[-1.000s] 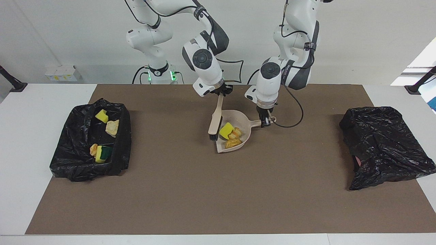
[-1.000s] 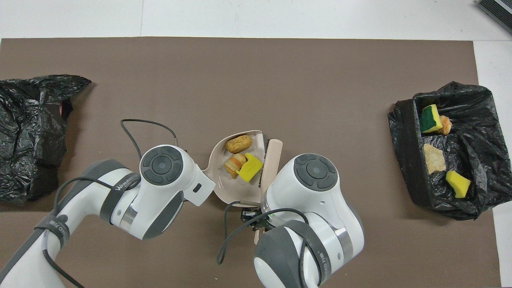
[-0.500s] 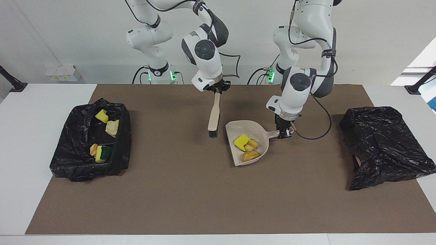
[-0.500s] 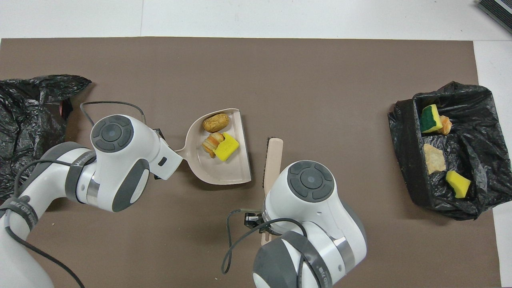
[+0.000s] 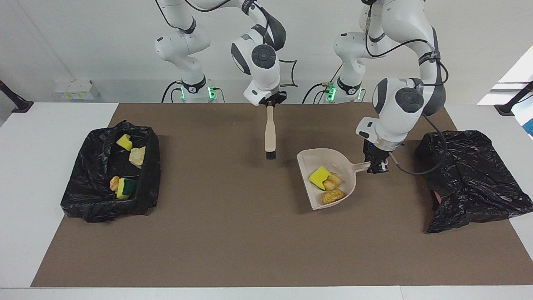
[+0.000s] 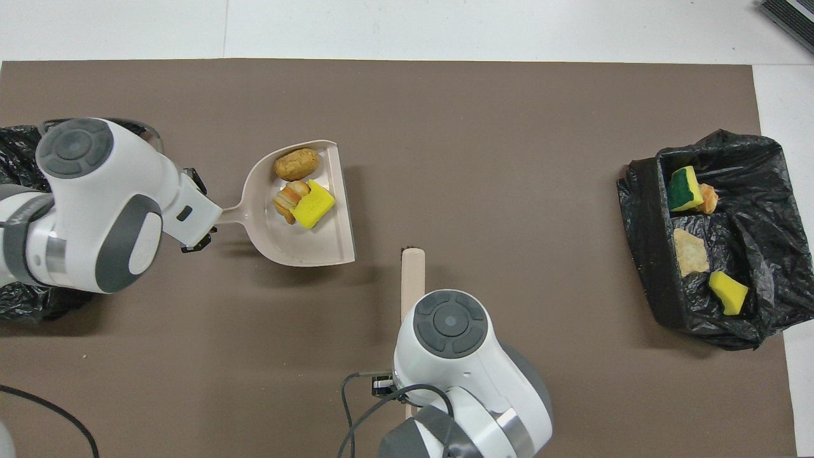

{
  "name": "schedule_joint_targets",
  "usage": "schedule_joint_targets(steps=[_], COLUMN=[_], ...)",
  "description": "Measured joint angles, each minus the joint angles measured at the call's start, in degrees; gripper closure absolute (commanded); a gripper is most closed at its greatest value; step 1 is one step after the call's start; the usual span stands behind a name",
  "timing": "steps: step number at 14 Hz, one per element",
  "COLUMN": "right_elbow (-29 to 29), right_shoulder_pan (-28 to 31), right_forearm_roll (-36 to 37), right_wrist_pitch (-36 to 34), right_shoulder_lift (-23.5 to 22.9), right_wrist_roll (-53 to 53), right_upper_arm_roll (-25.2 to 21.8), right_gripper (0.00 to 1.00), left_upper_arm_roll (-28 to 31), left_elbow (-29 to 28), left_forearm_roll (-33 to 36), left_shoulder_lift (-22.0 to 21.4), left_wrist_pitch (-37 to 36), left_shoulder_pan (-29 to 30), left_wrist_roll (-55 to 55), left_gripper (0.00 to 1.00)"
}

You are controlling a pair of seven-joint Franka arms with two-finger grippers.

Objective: Sweep and dump trash in bin
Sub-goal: 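Carry the dustpan to the black bag nearest the left gripper, then tip the dustpan into the black bag with the left gripper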

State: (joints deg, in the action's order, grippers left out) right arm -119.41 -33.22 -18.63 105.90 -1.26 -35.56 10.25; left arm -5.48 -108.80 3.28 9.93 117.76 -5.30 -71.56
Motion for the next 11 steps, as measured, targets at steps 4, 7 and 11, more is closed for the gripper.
schedule_joint_targets(steps=[4, 7, 11], right_elbow=[-0.3, -2.1, -3.6], right_shoulder_pan=[-5.3, -5.7, -6.1], right_forearm_roll=[0.0, 0.0, -0.1], right_wrist_pitch=[3.2, 3.2, 3.3], right_shoulder_lift=[-3.4, -4.3, -4.4], right_wrist_roll=[-3.9, -4.2, -4.2], right_upper_arm_roll=[0.1, 0.1, 0.0], right_gripper=[1.0, 1.0, 1.0], left_upper_arm_roll=[0.1, 0.3, 0.4], left_elbow=[4.6, 7.5, 9.1], left_forearm_roll=[0.0, 0.0, 0.4], left_shoulder_lift=[0.0, 0.1, 0.3], left_wrist_pitch=[-2.8, -4.4, -5.4], left_shoulder_pan=[5.9, 12.7, 22.1], left_wrist_roll=[-2.6, -10.5, -23.7], left_gripper=[1.0, 1.0, 1.0])
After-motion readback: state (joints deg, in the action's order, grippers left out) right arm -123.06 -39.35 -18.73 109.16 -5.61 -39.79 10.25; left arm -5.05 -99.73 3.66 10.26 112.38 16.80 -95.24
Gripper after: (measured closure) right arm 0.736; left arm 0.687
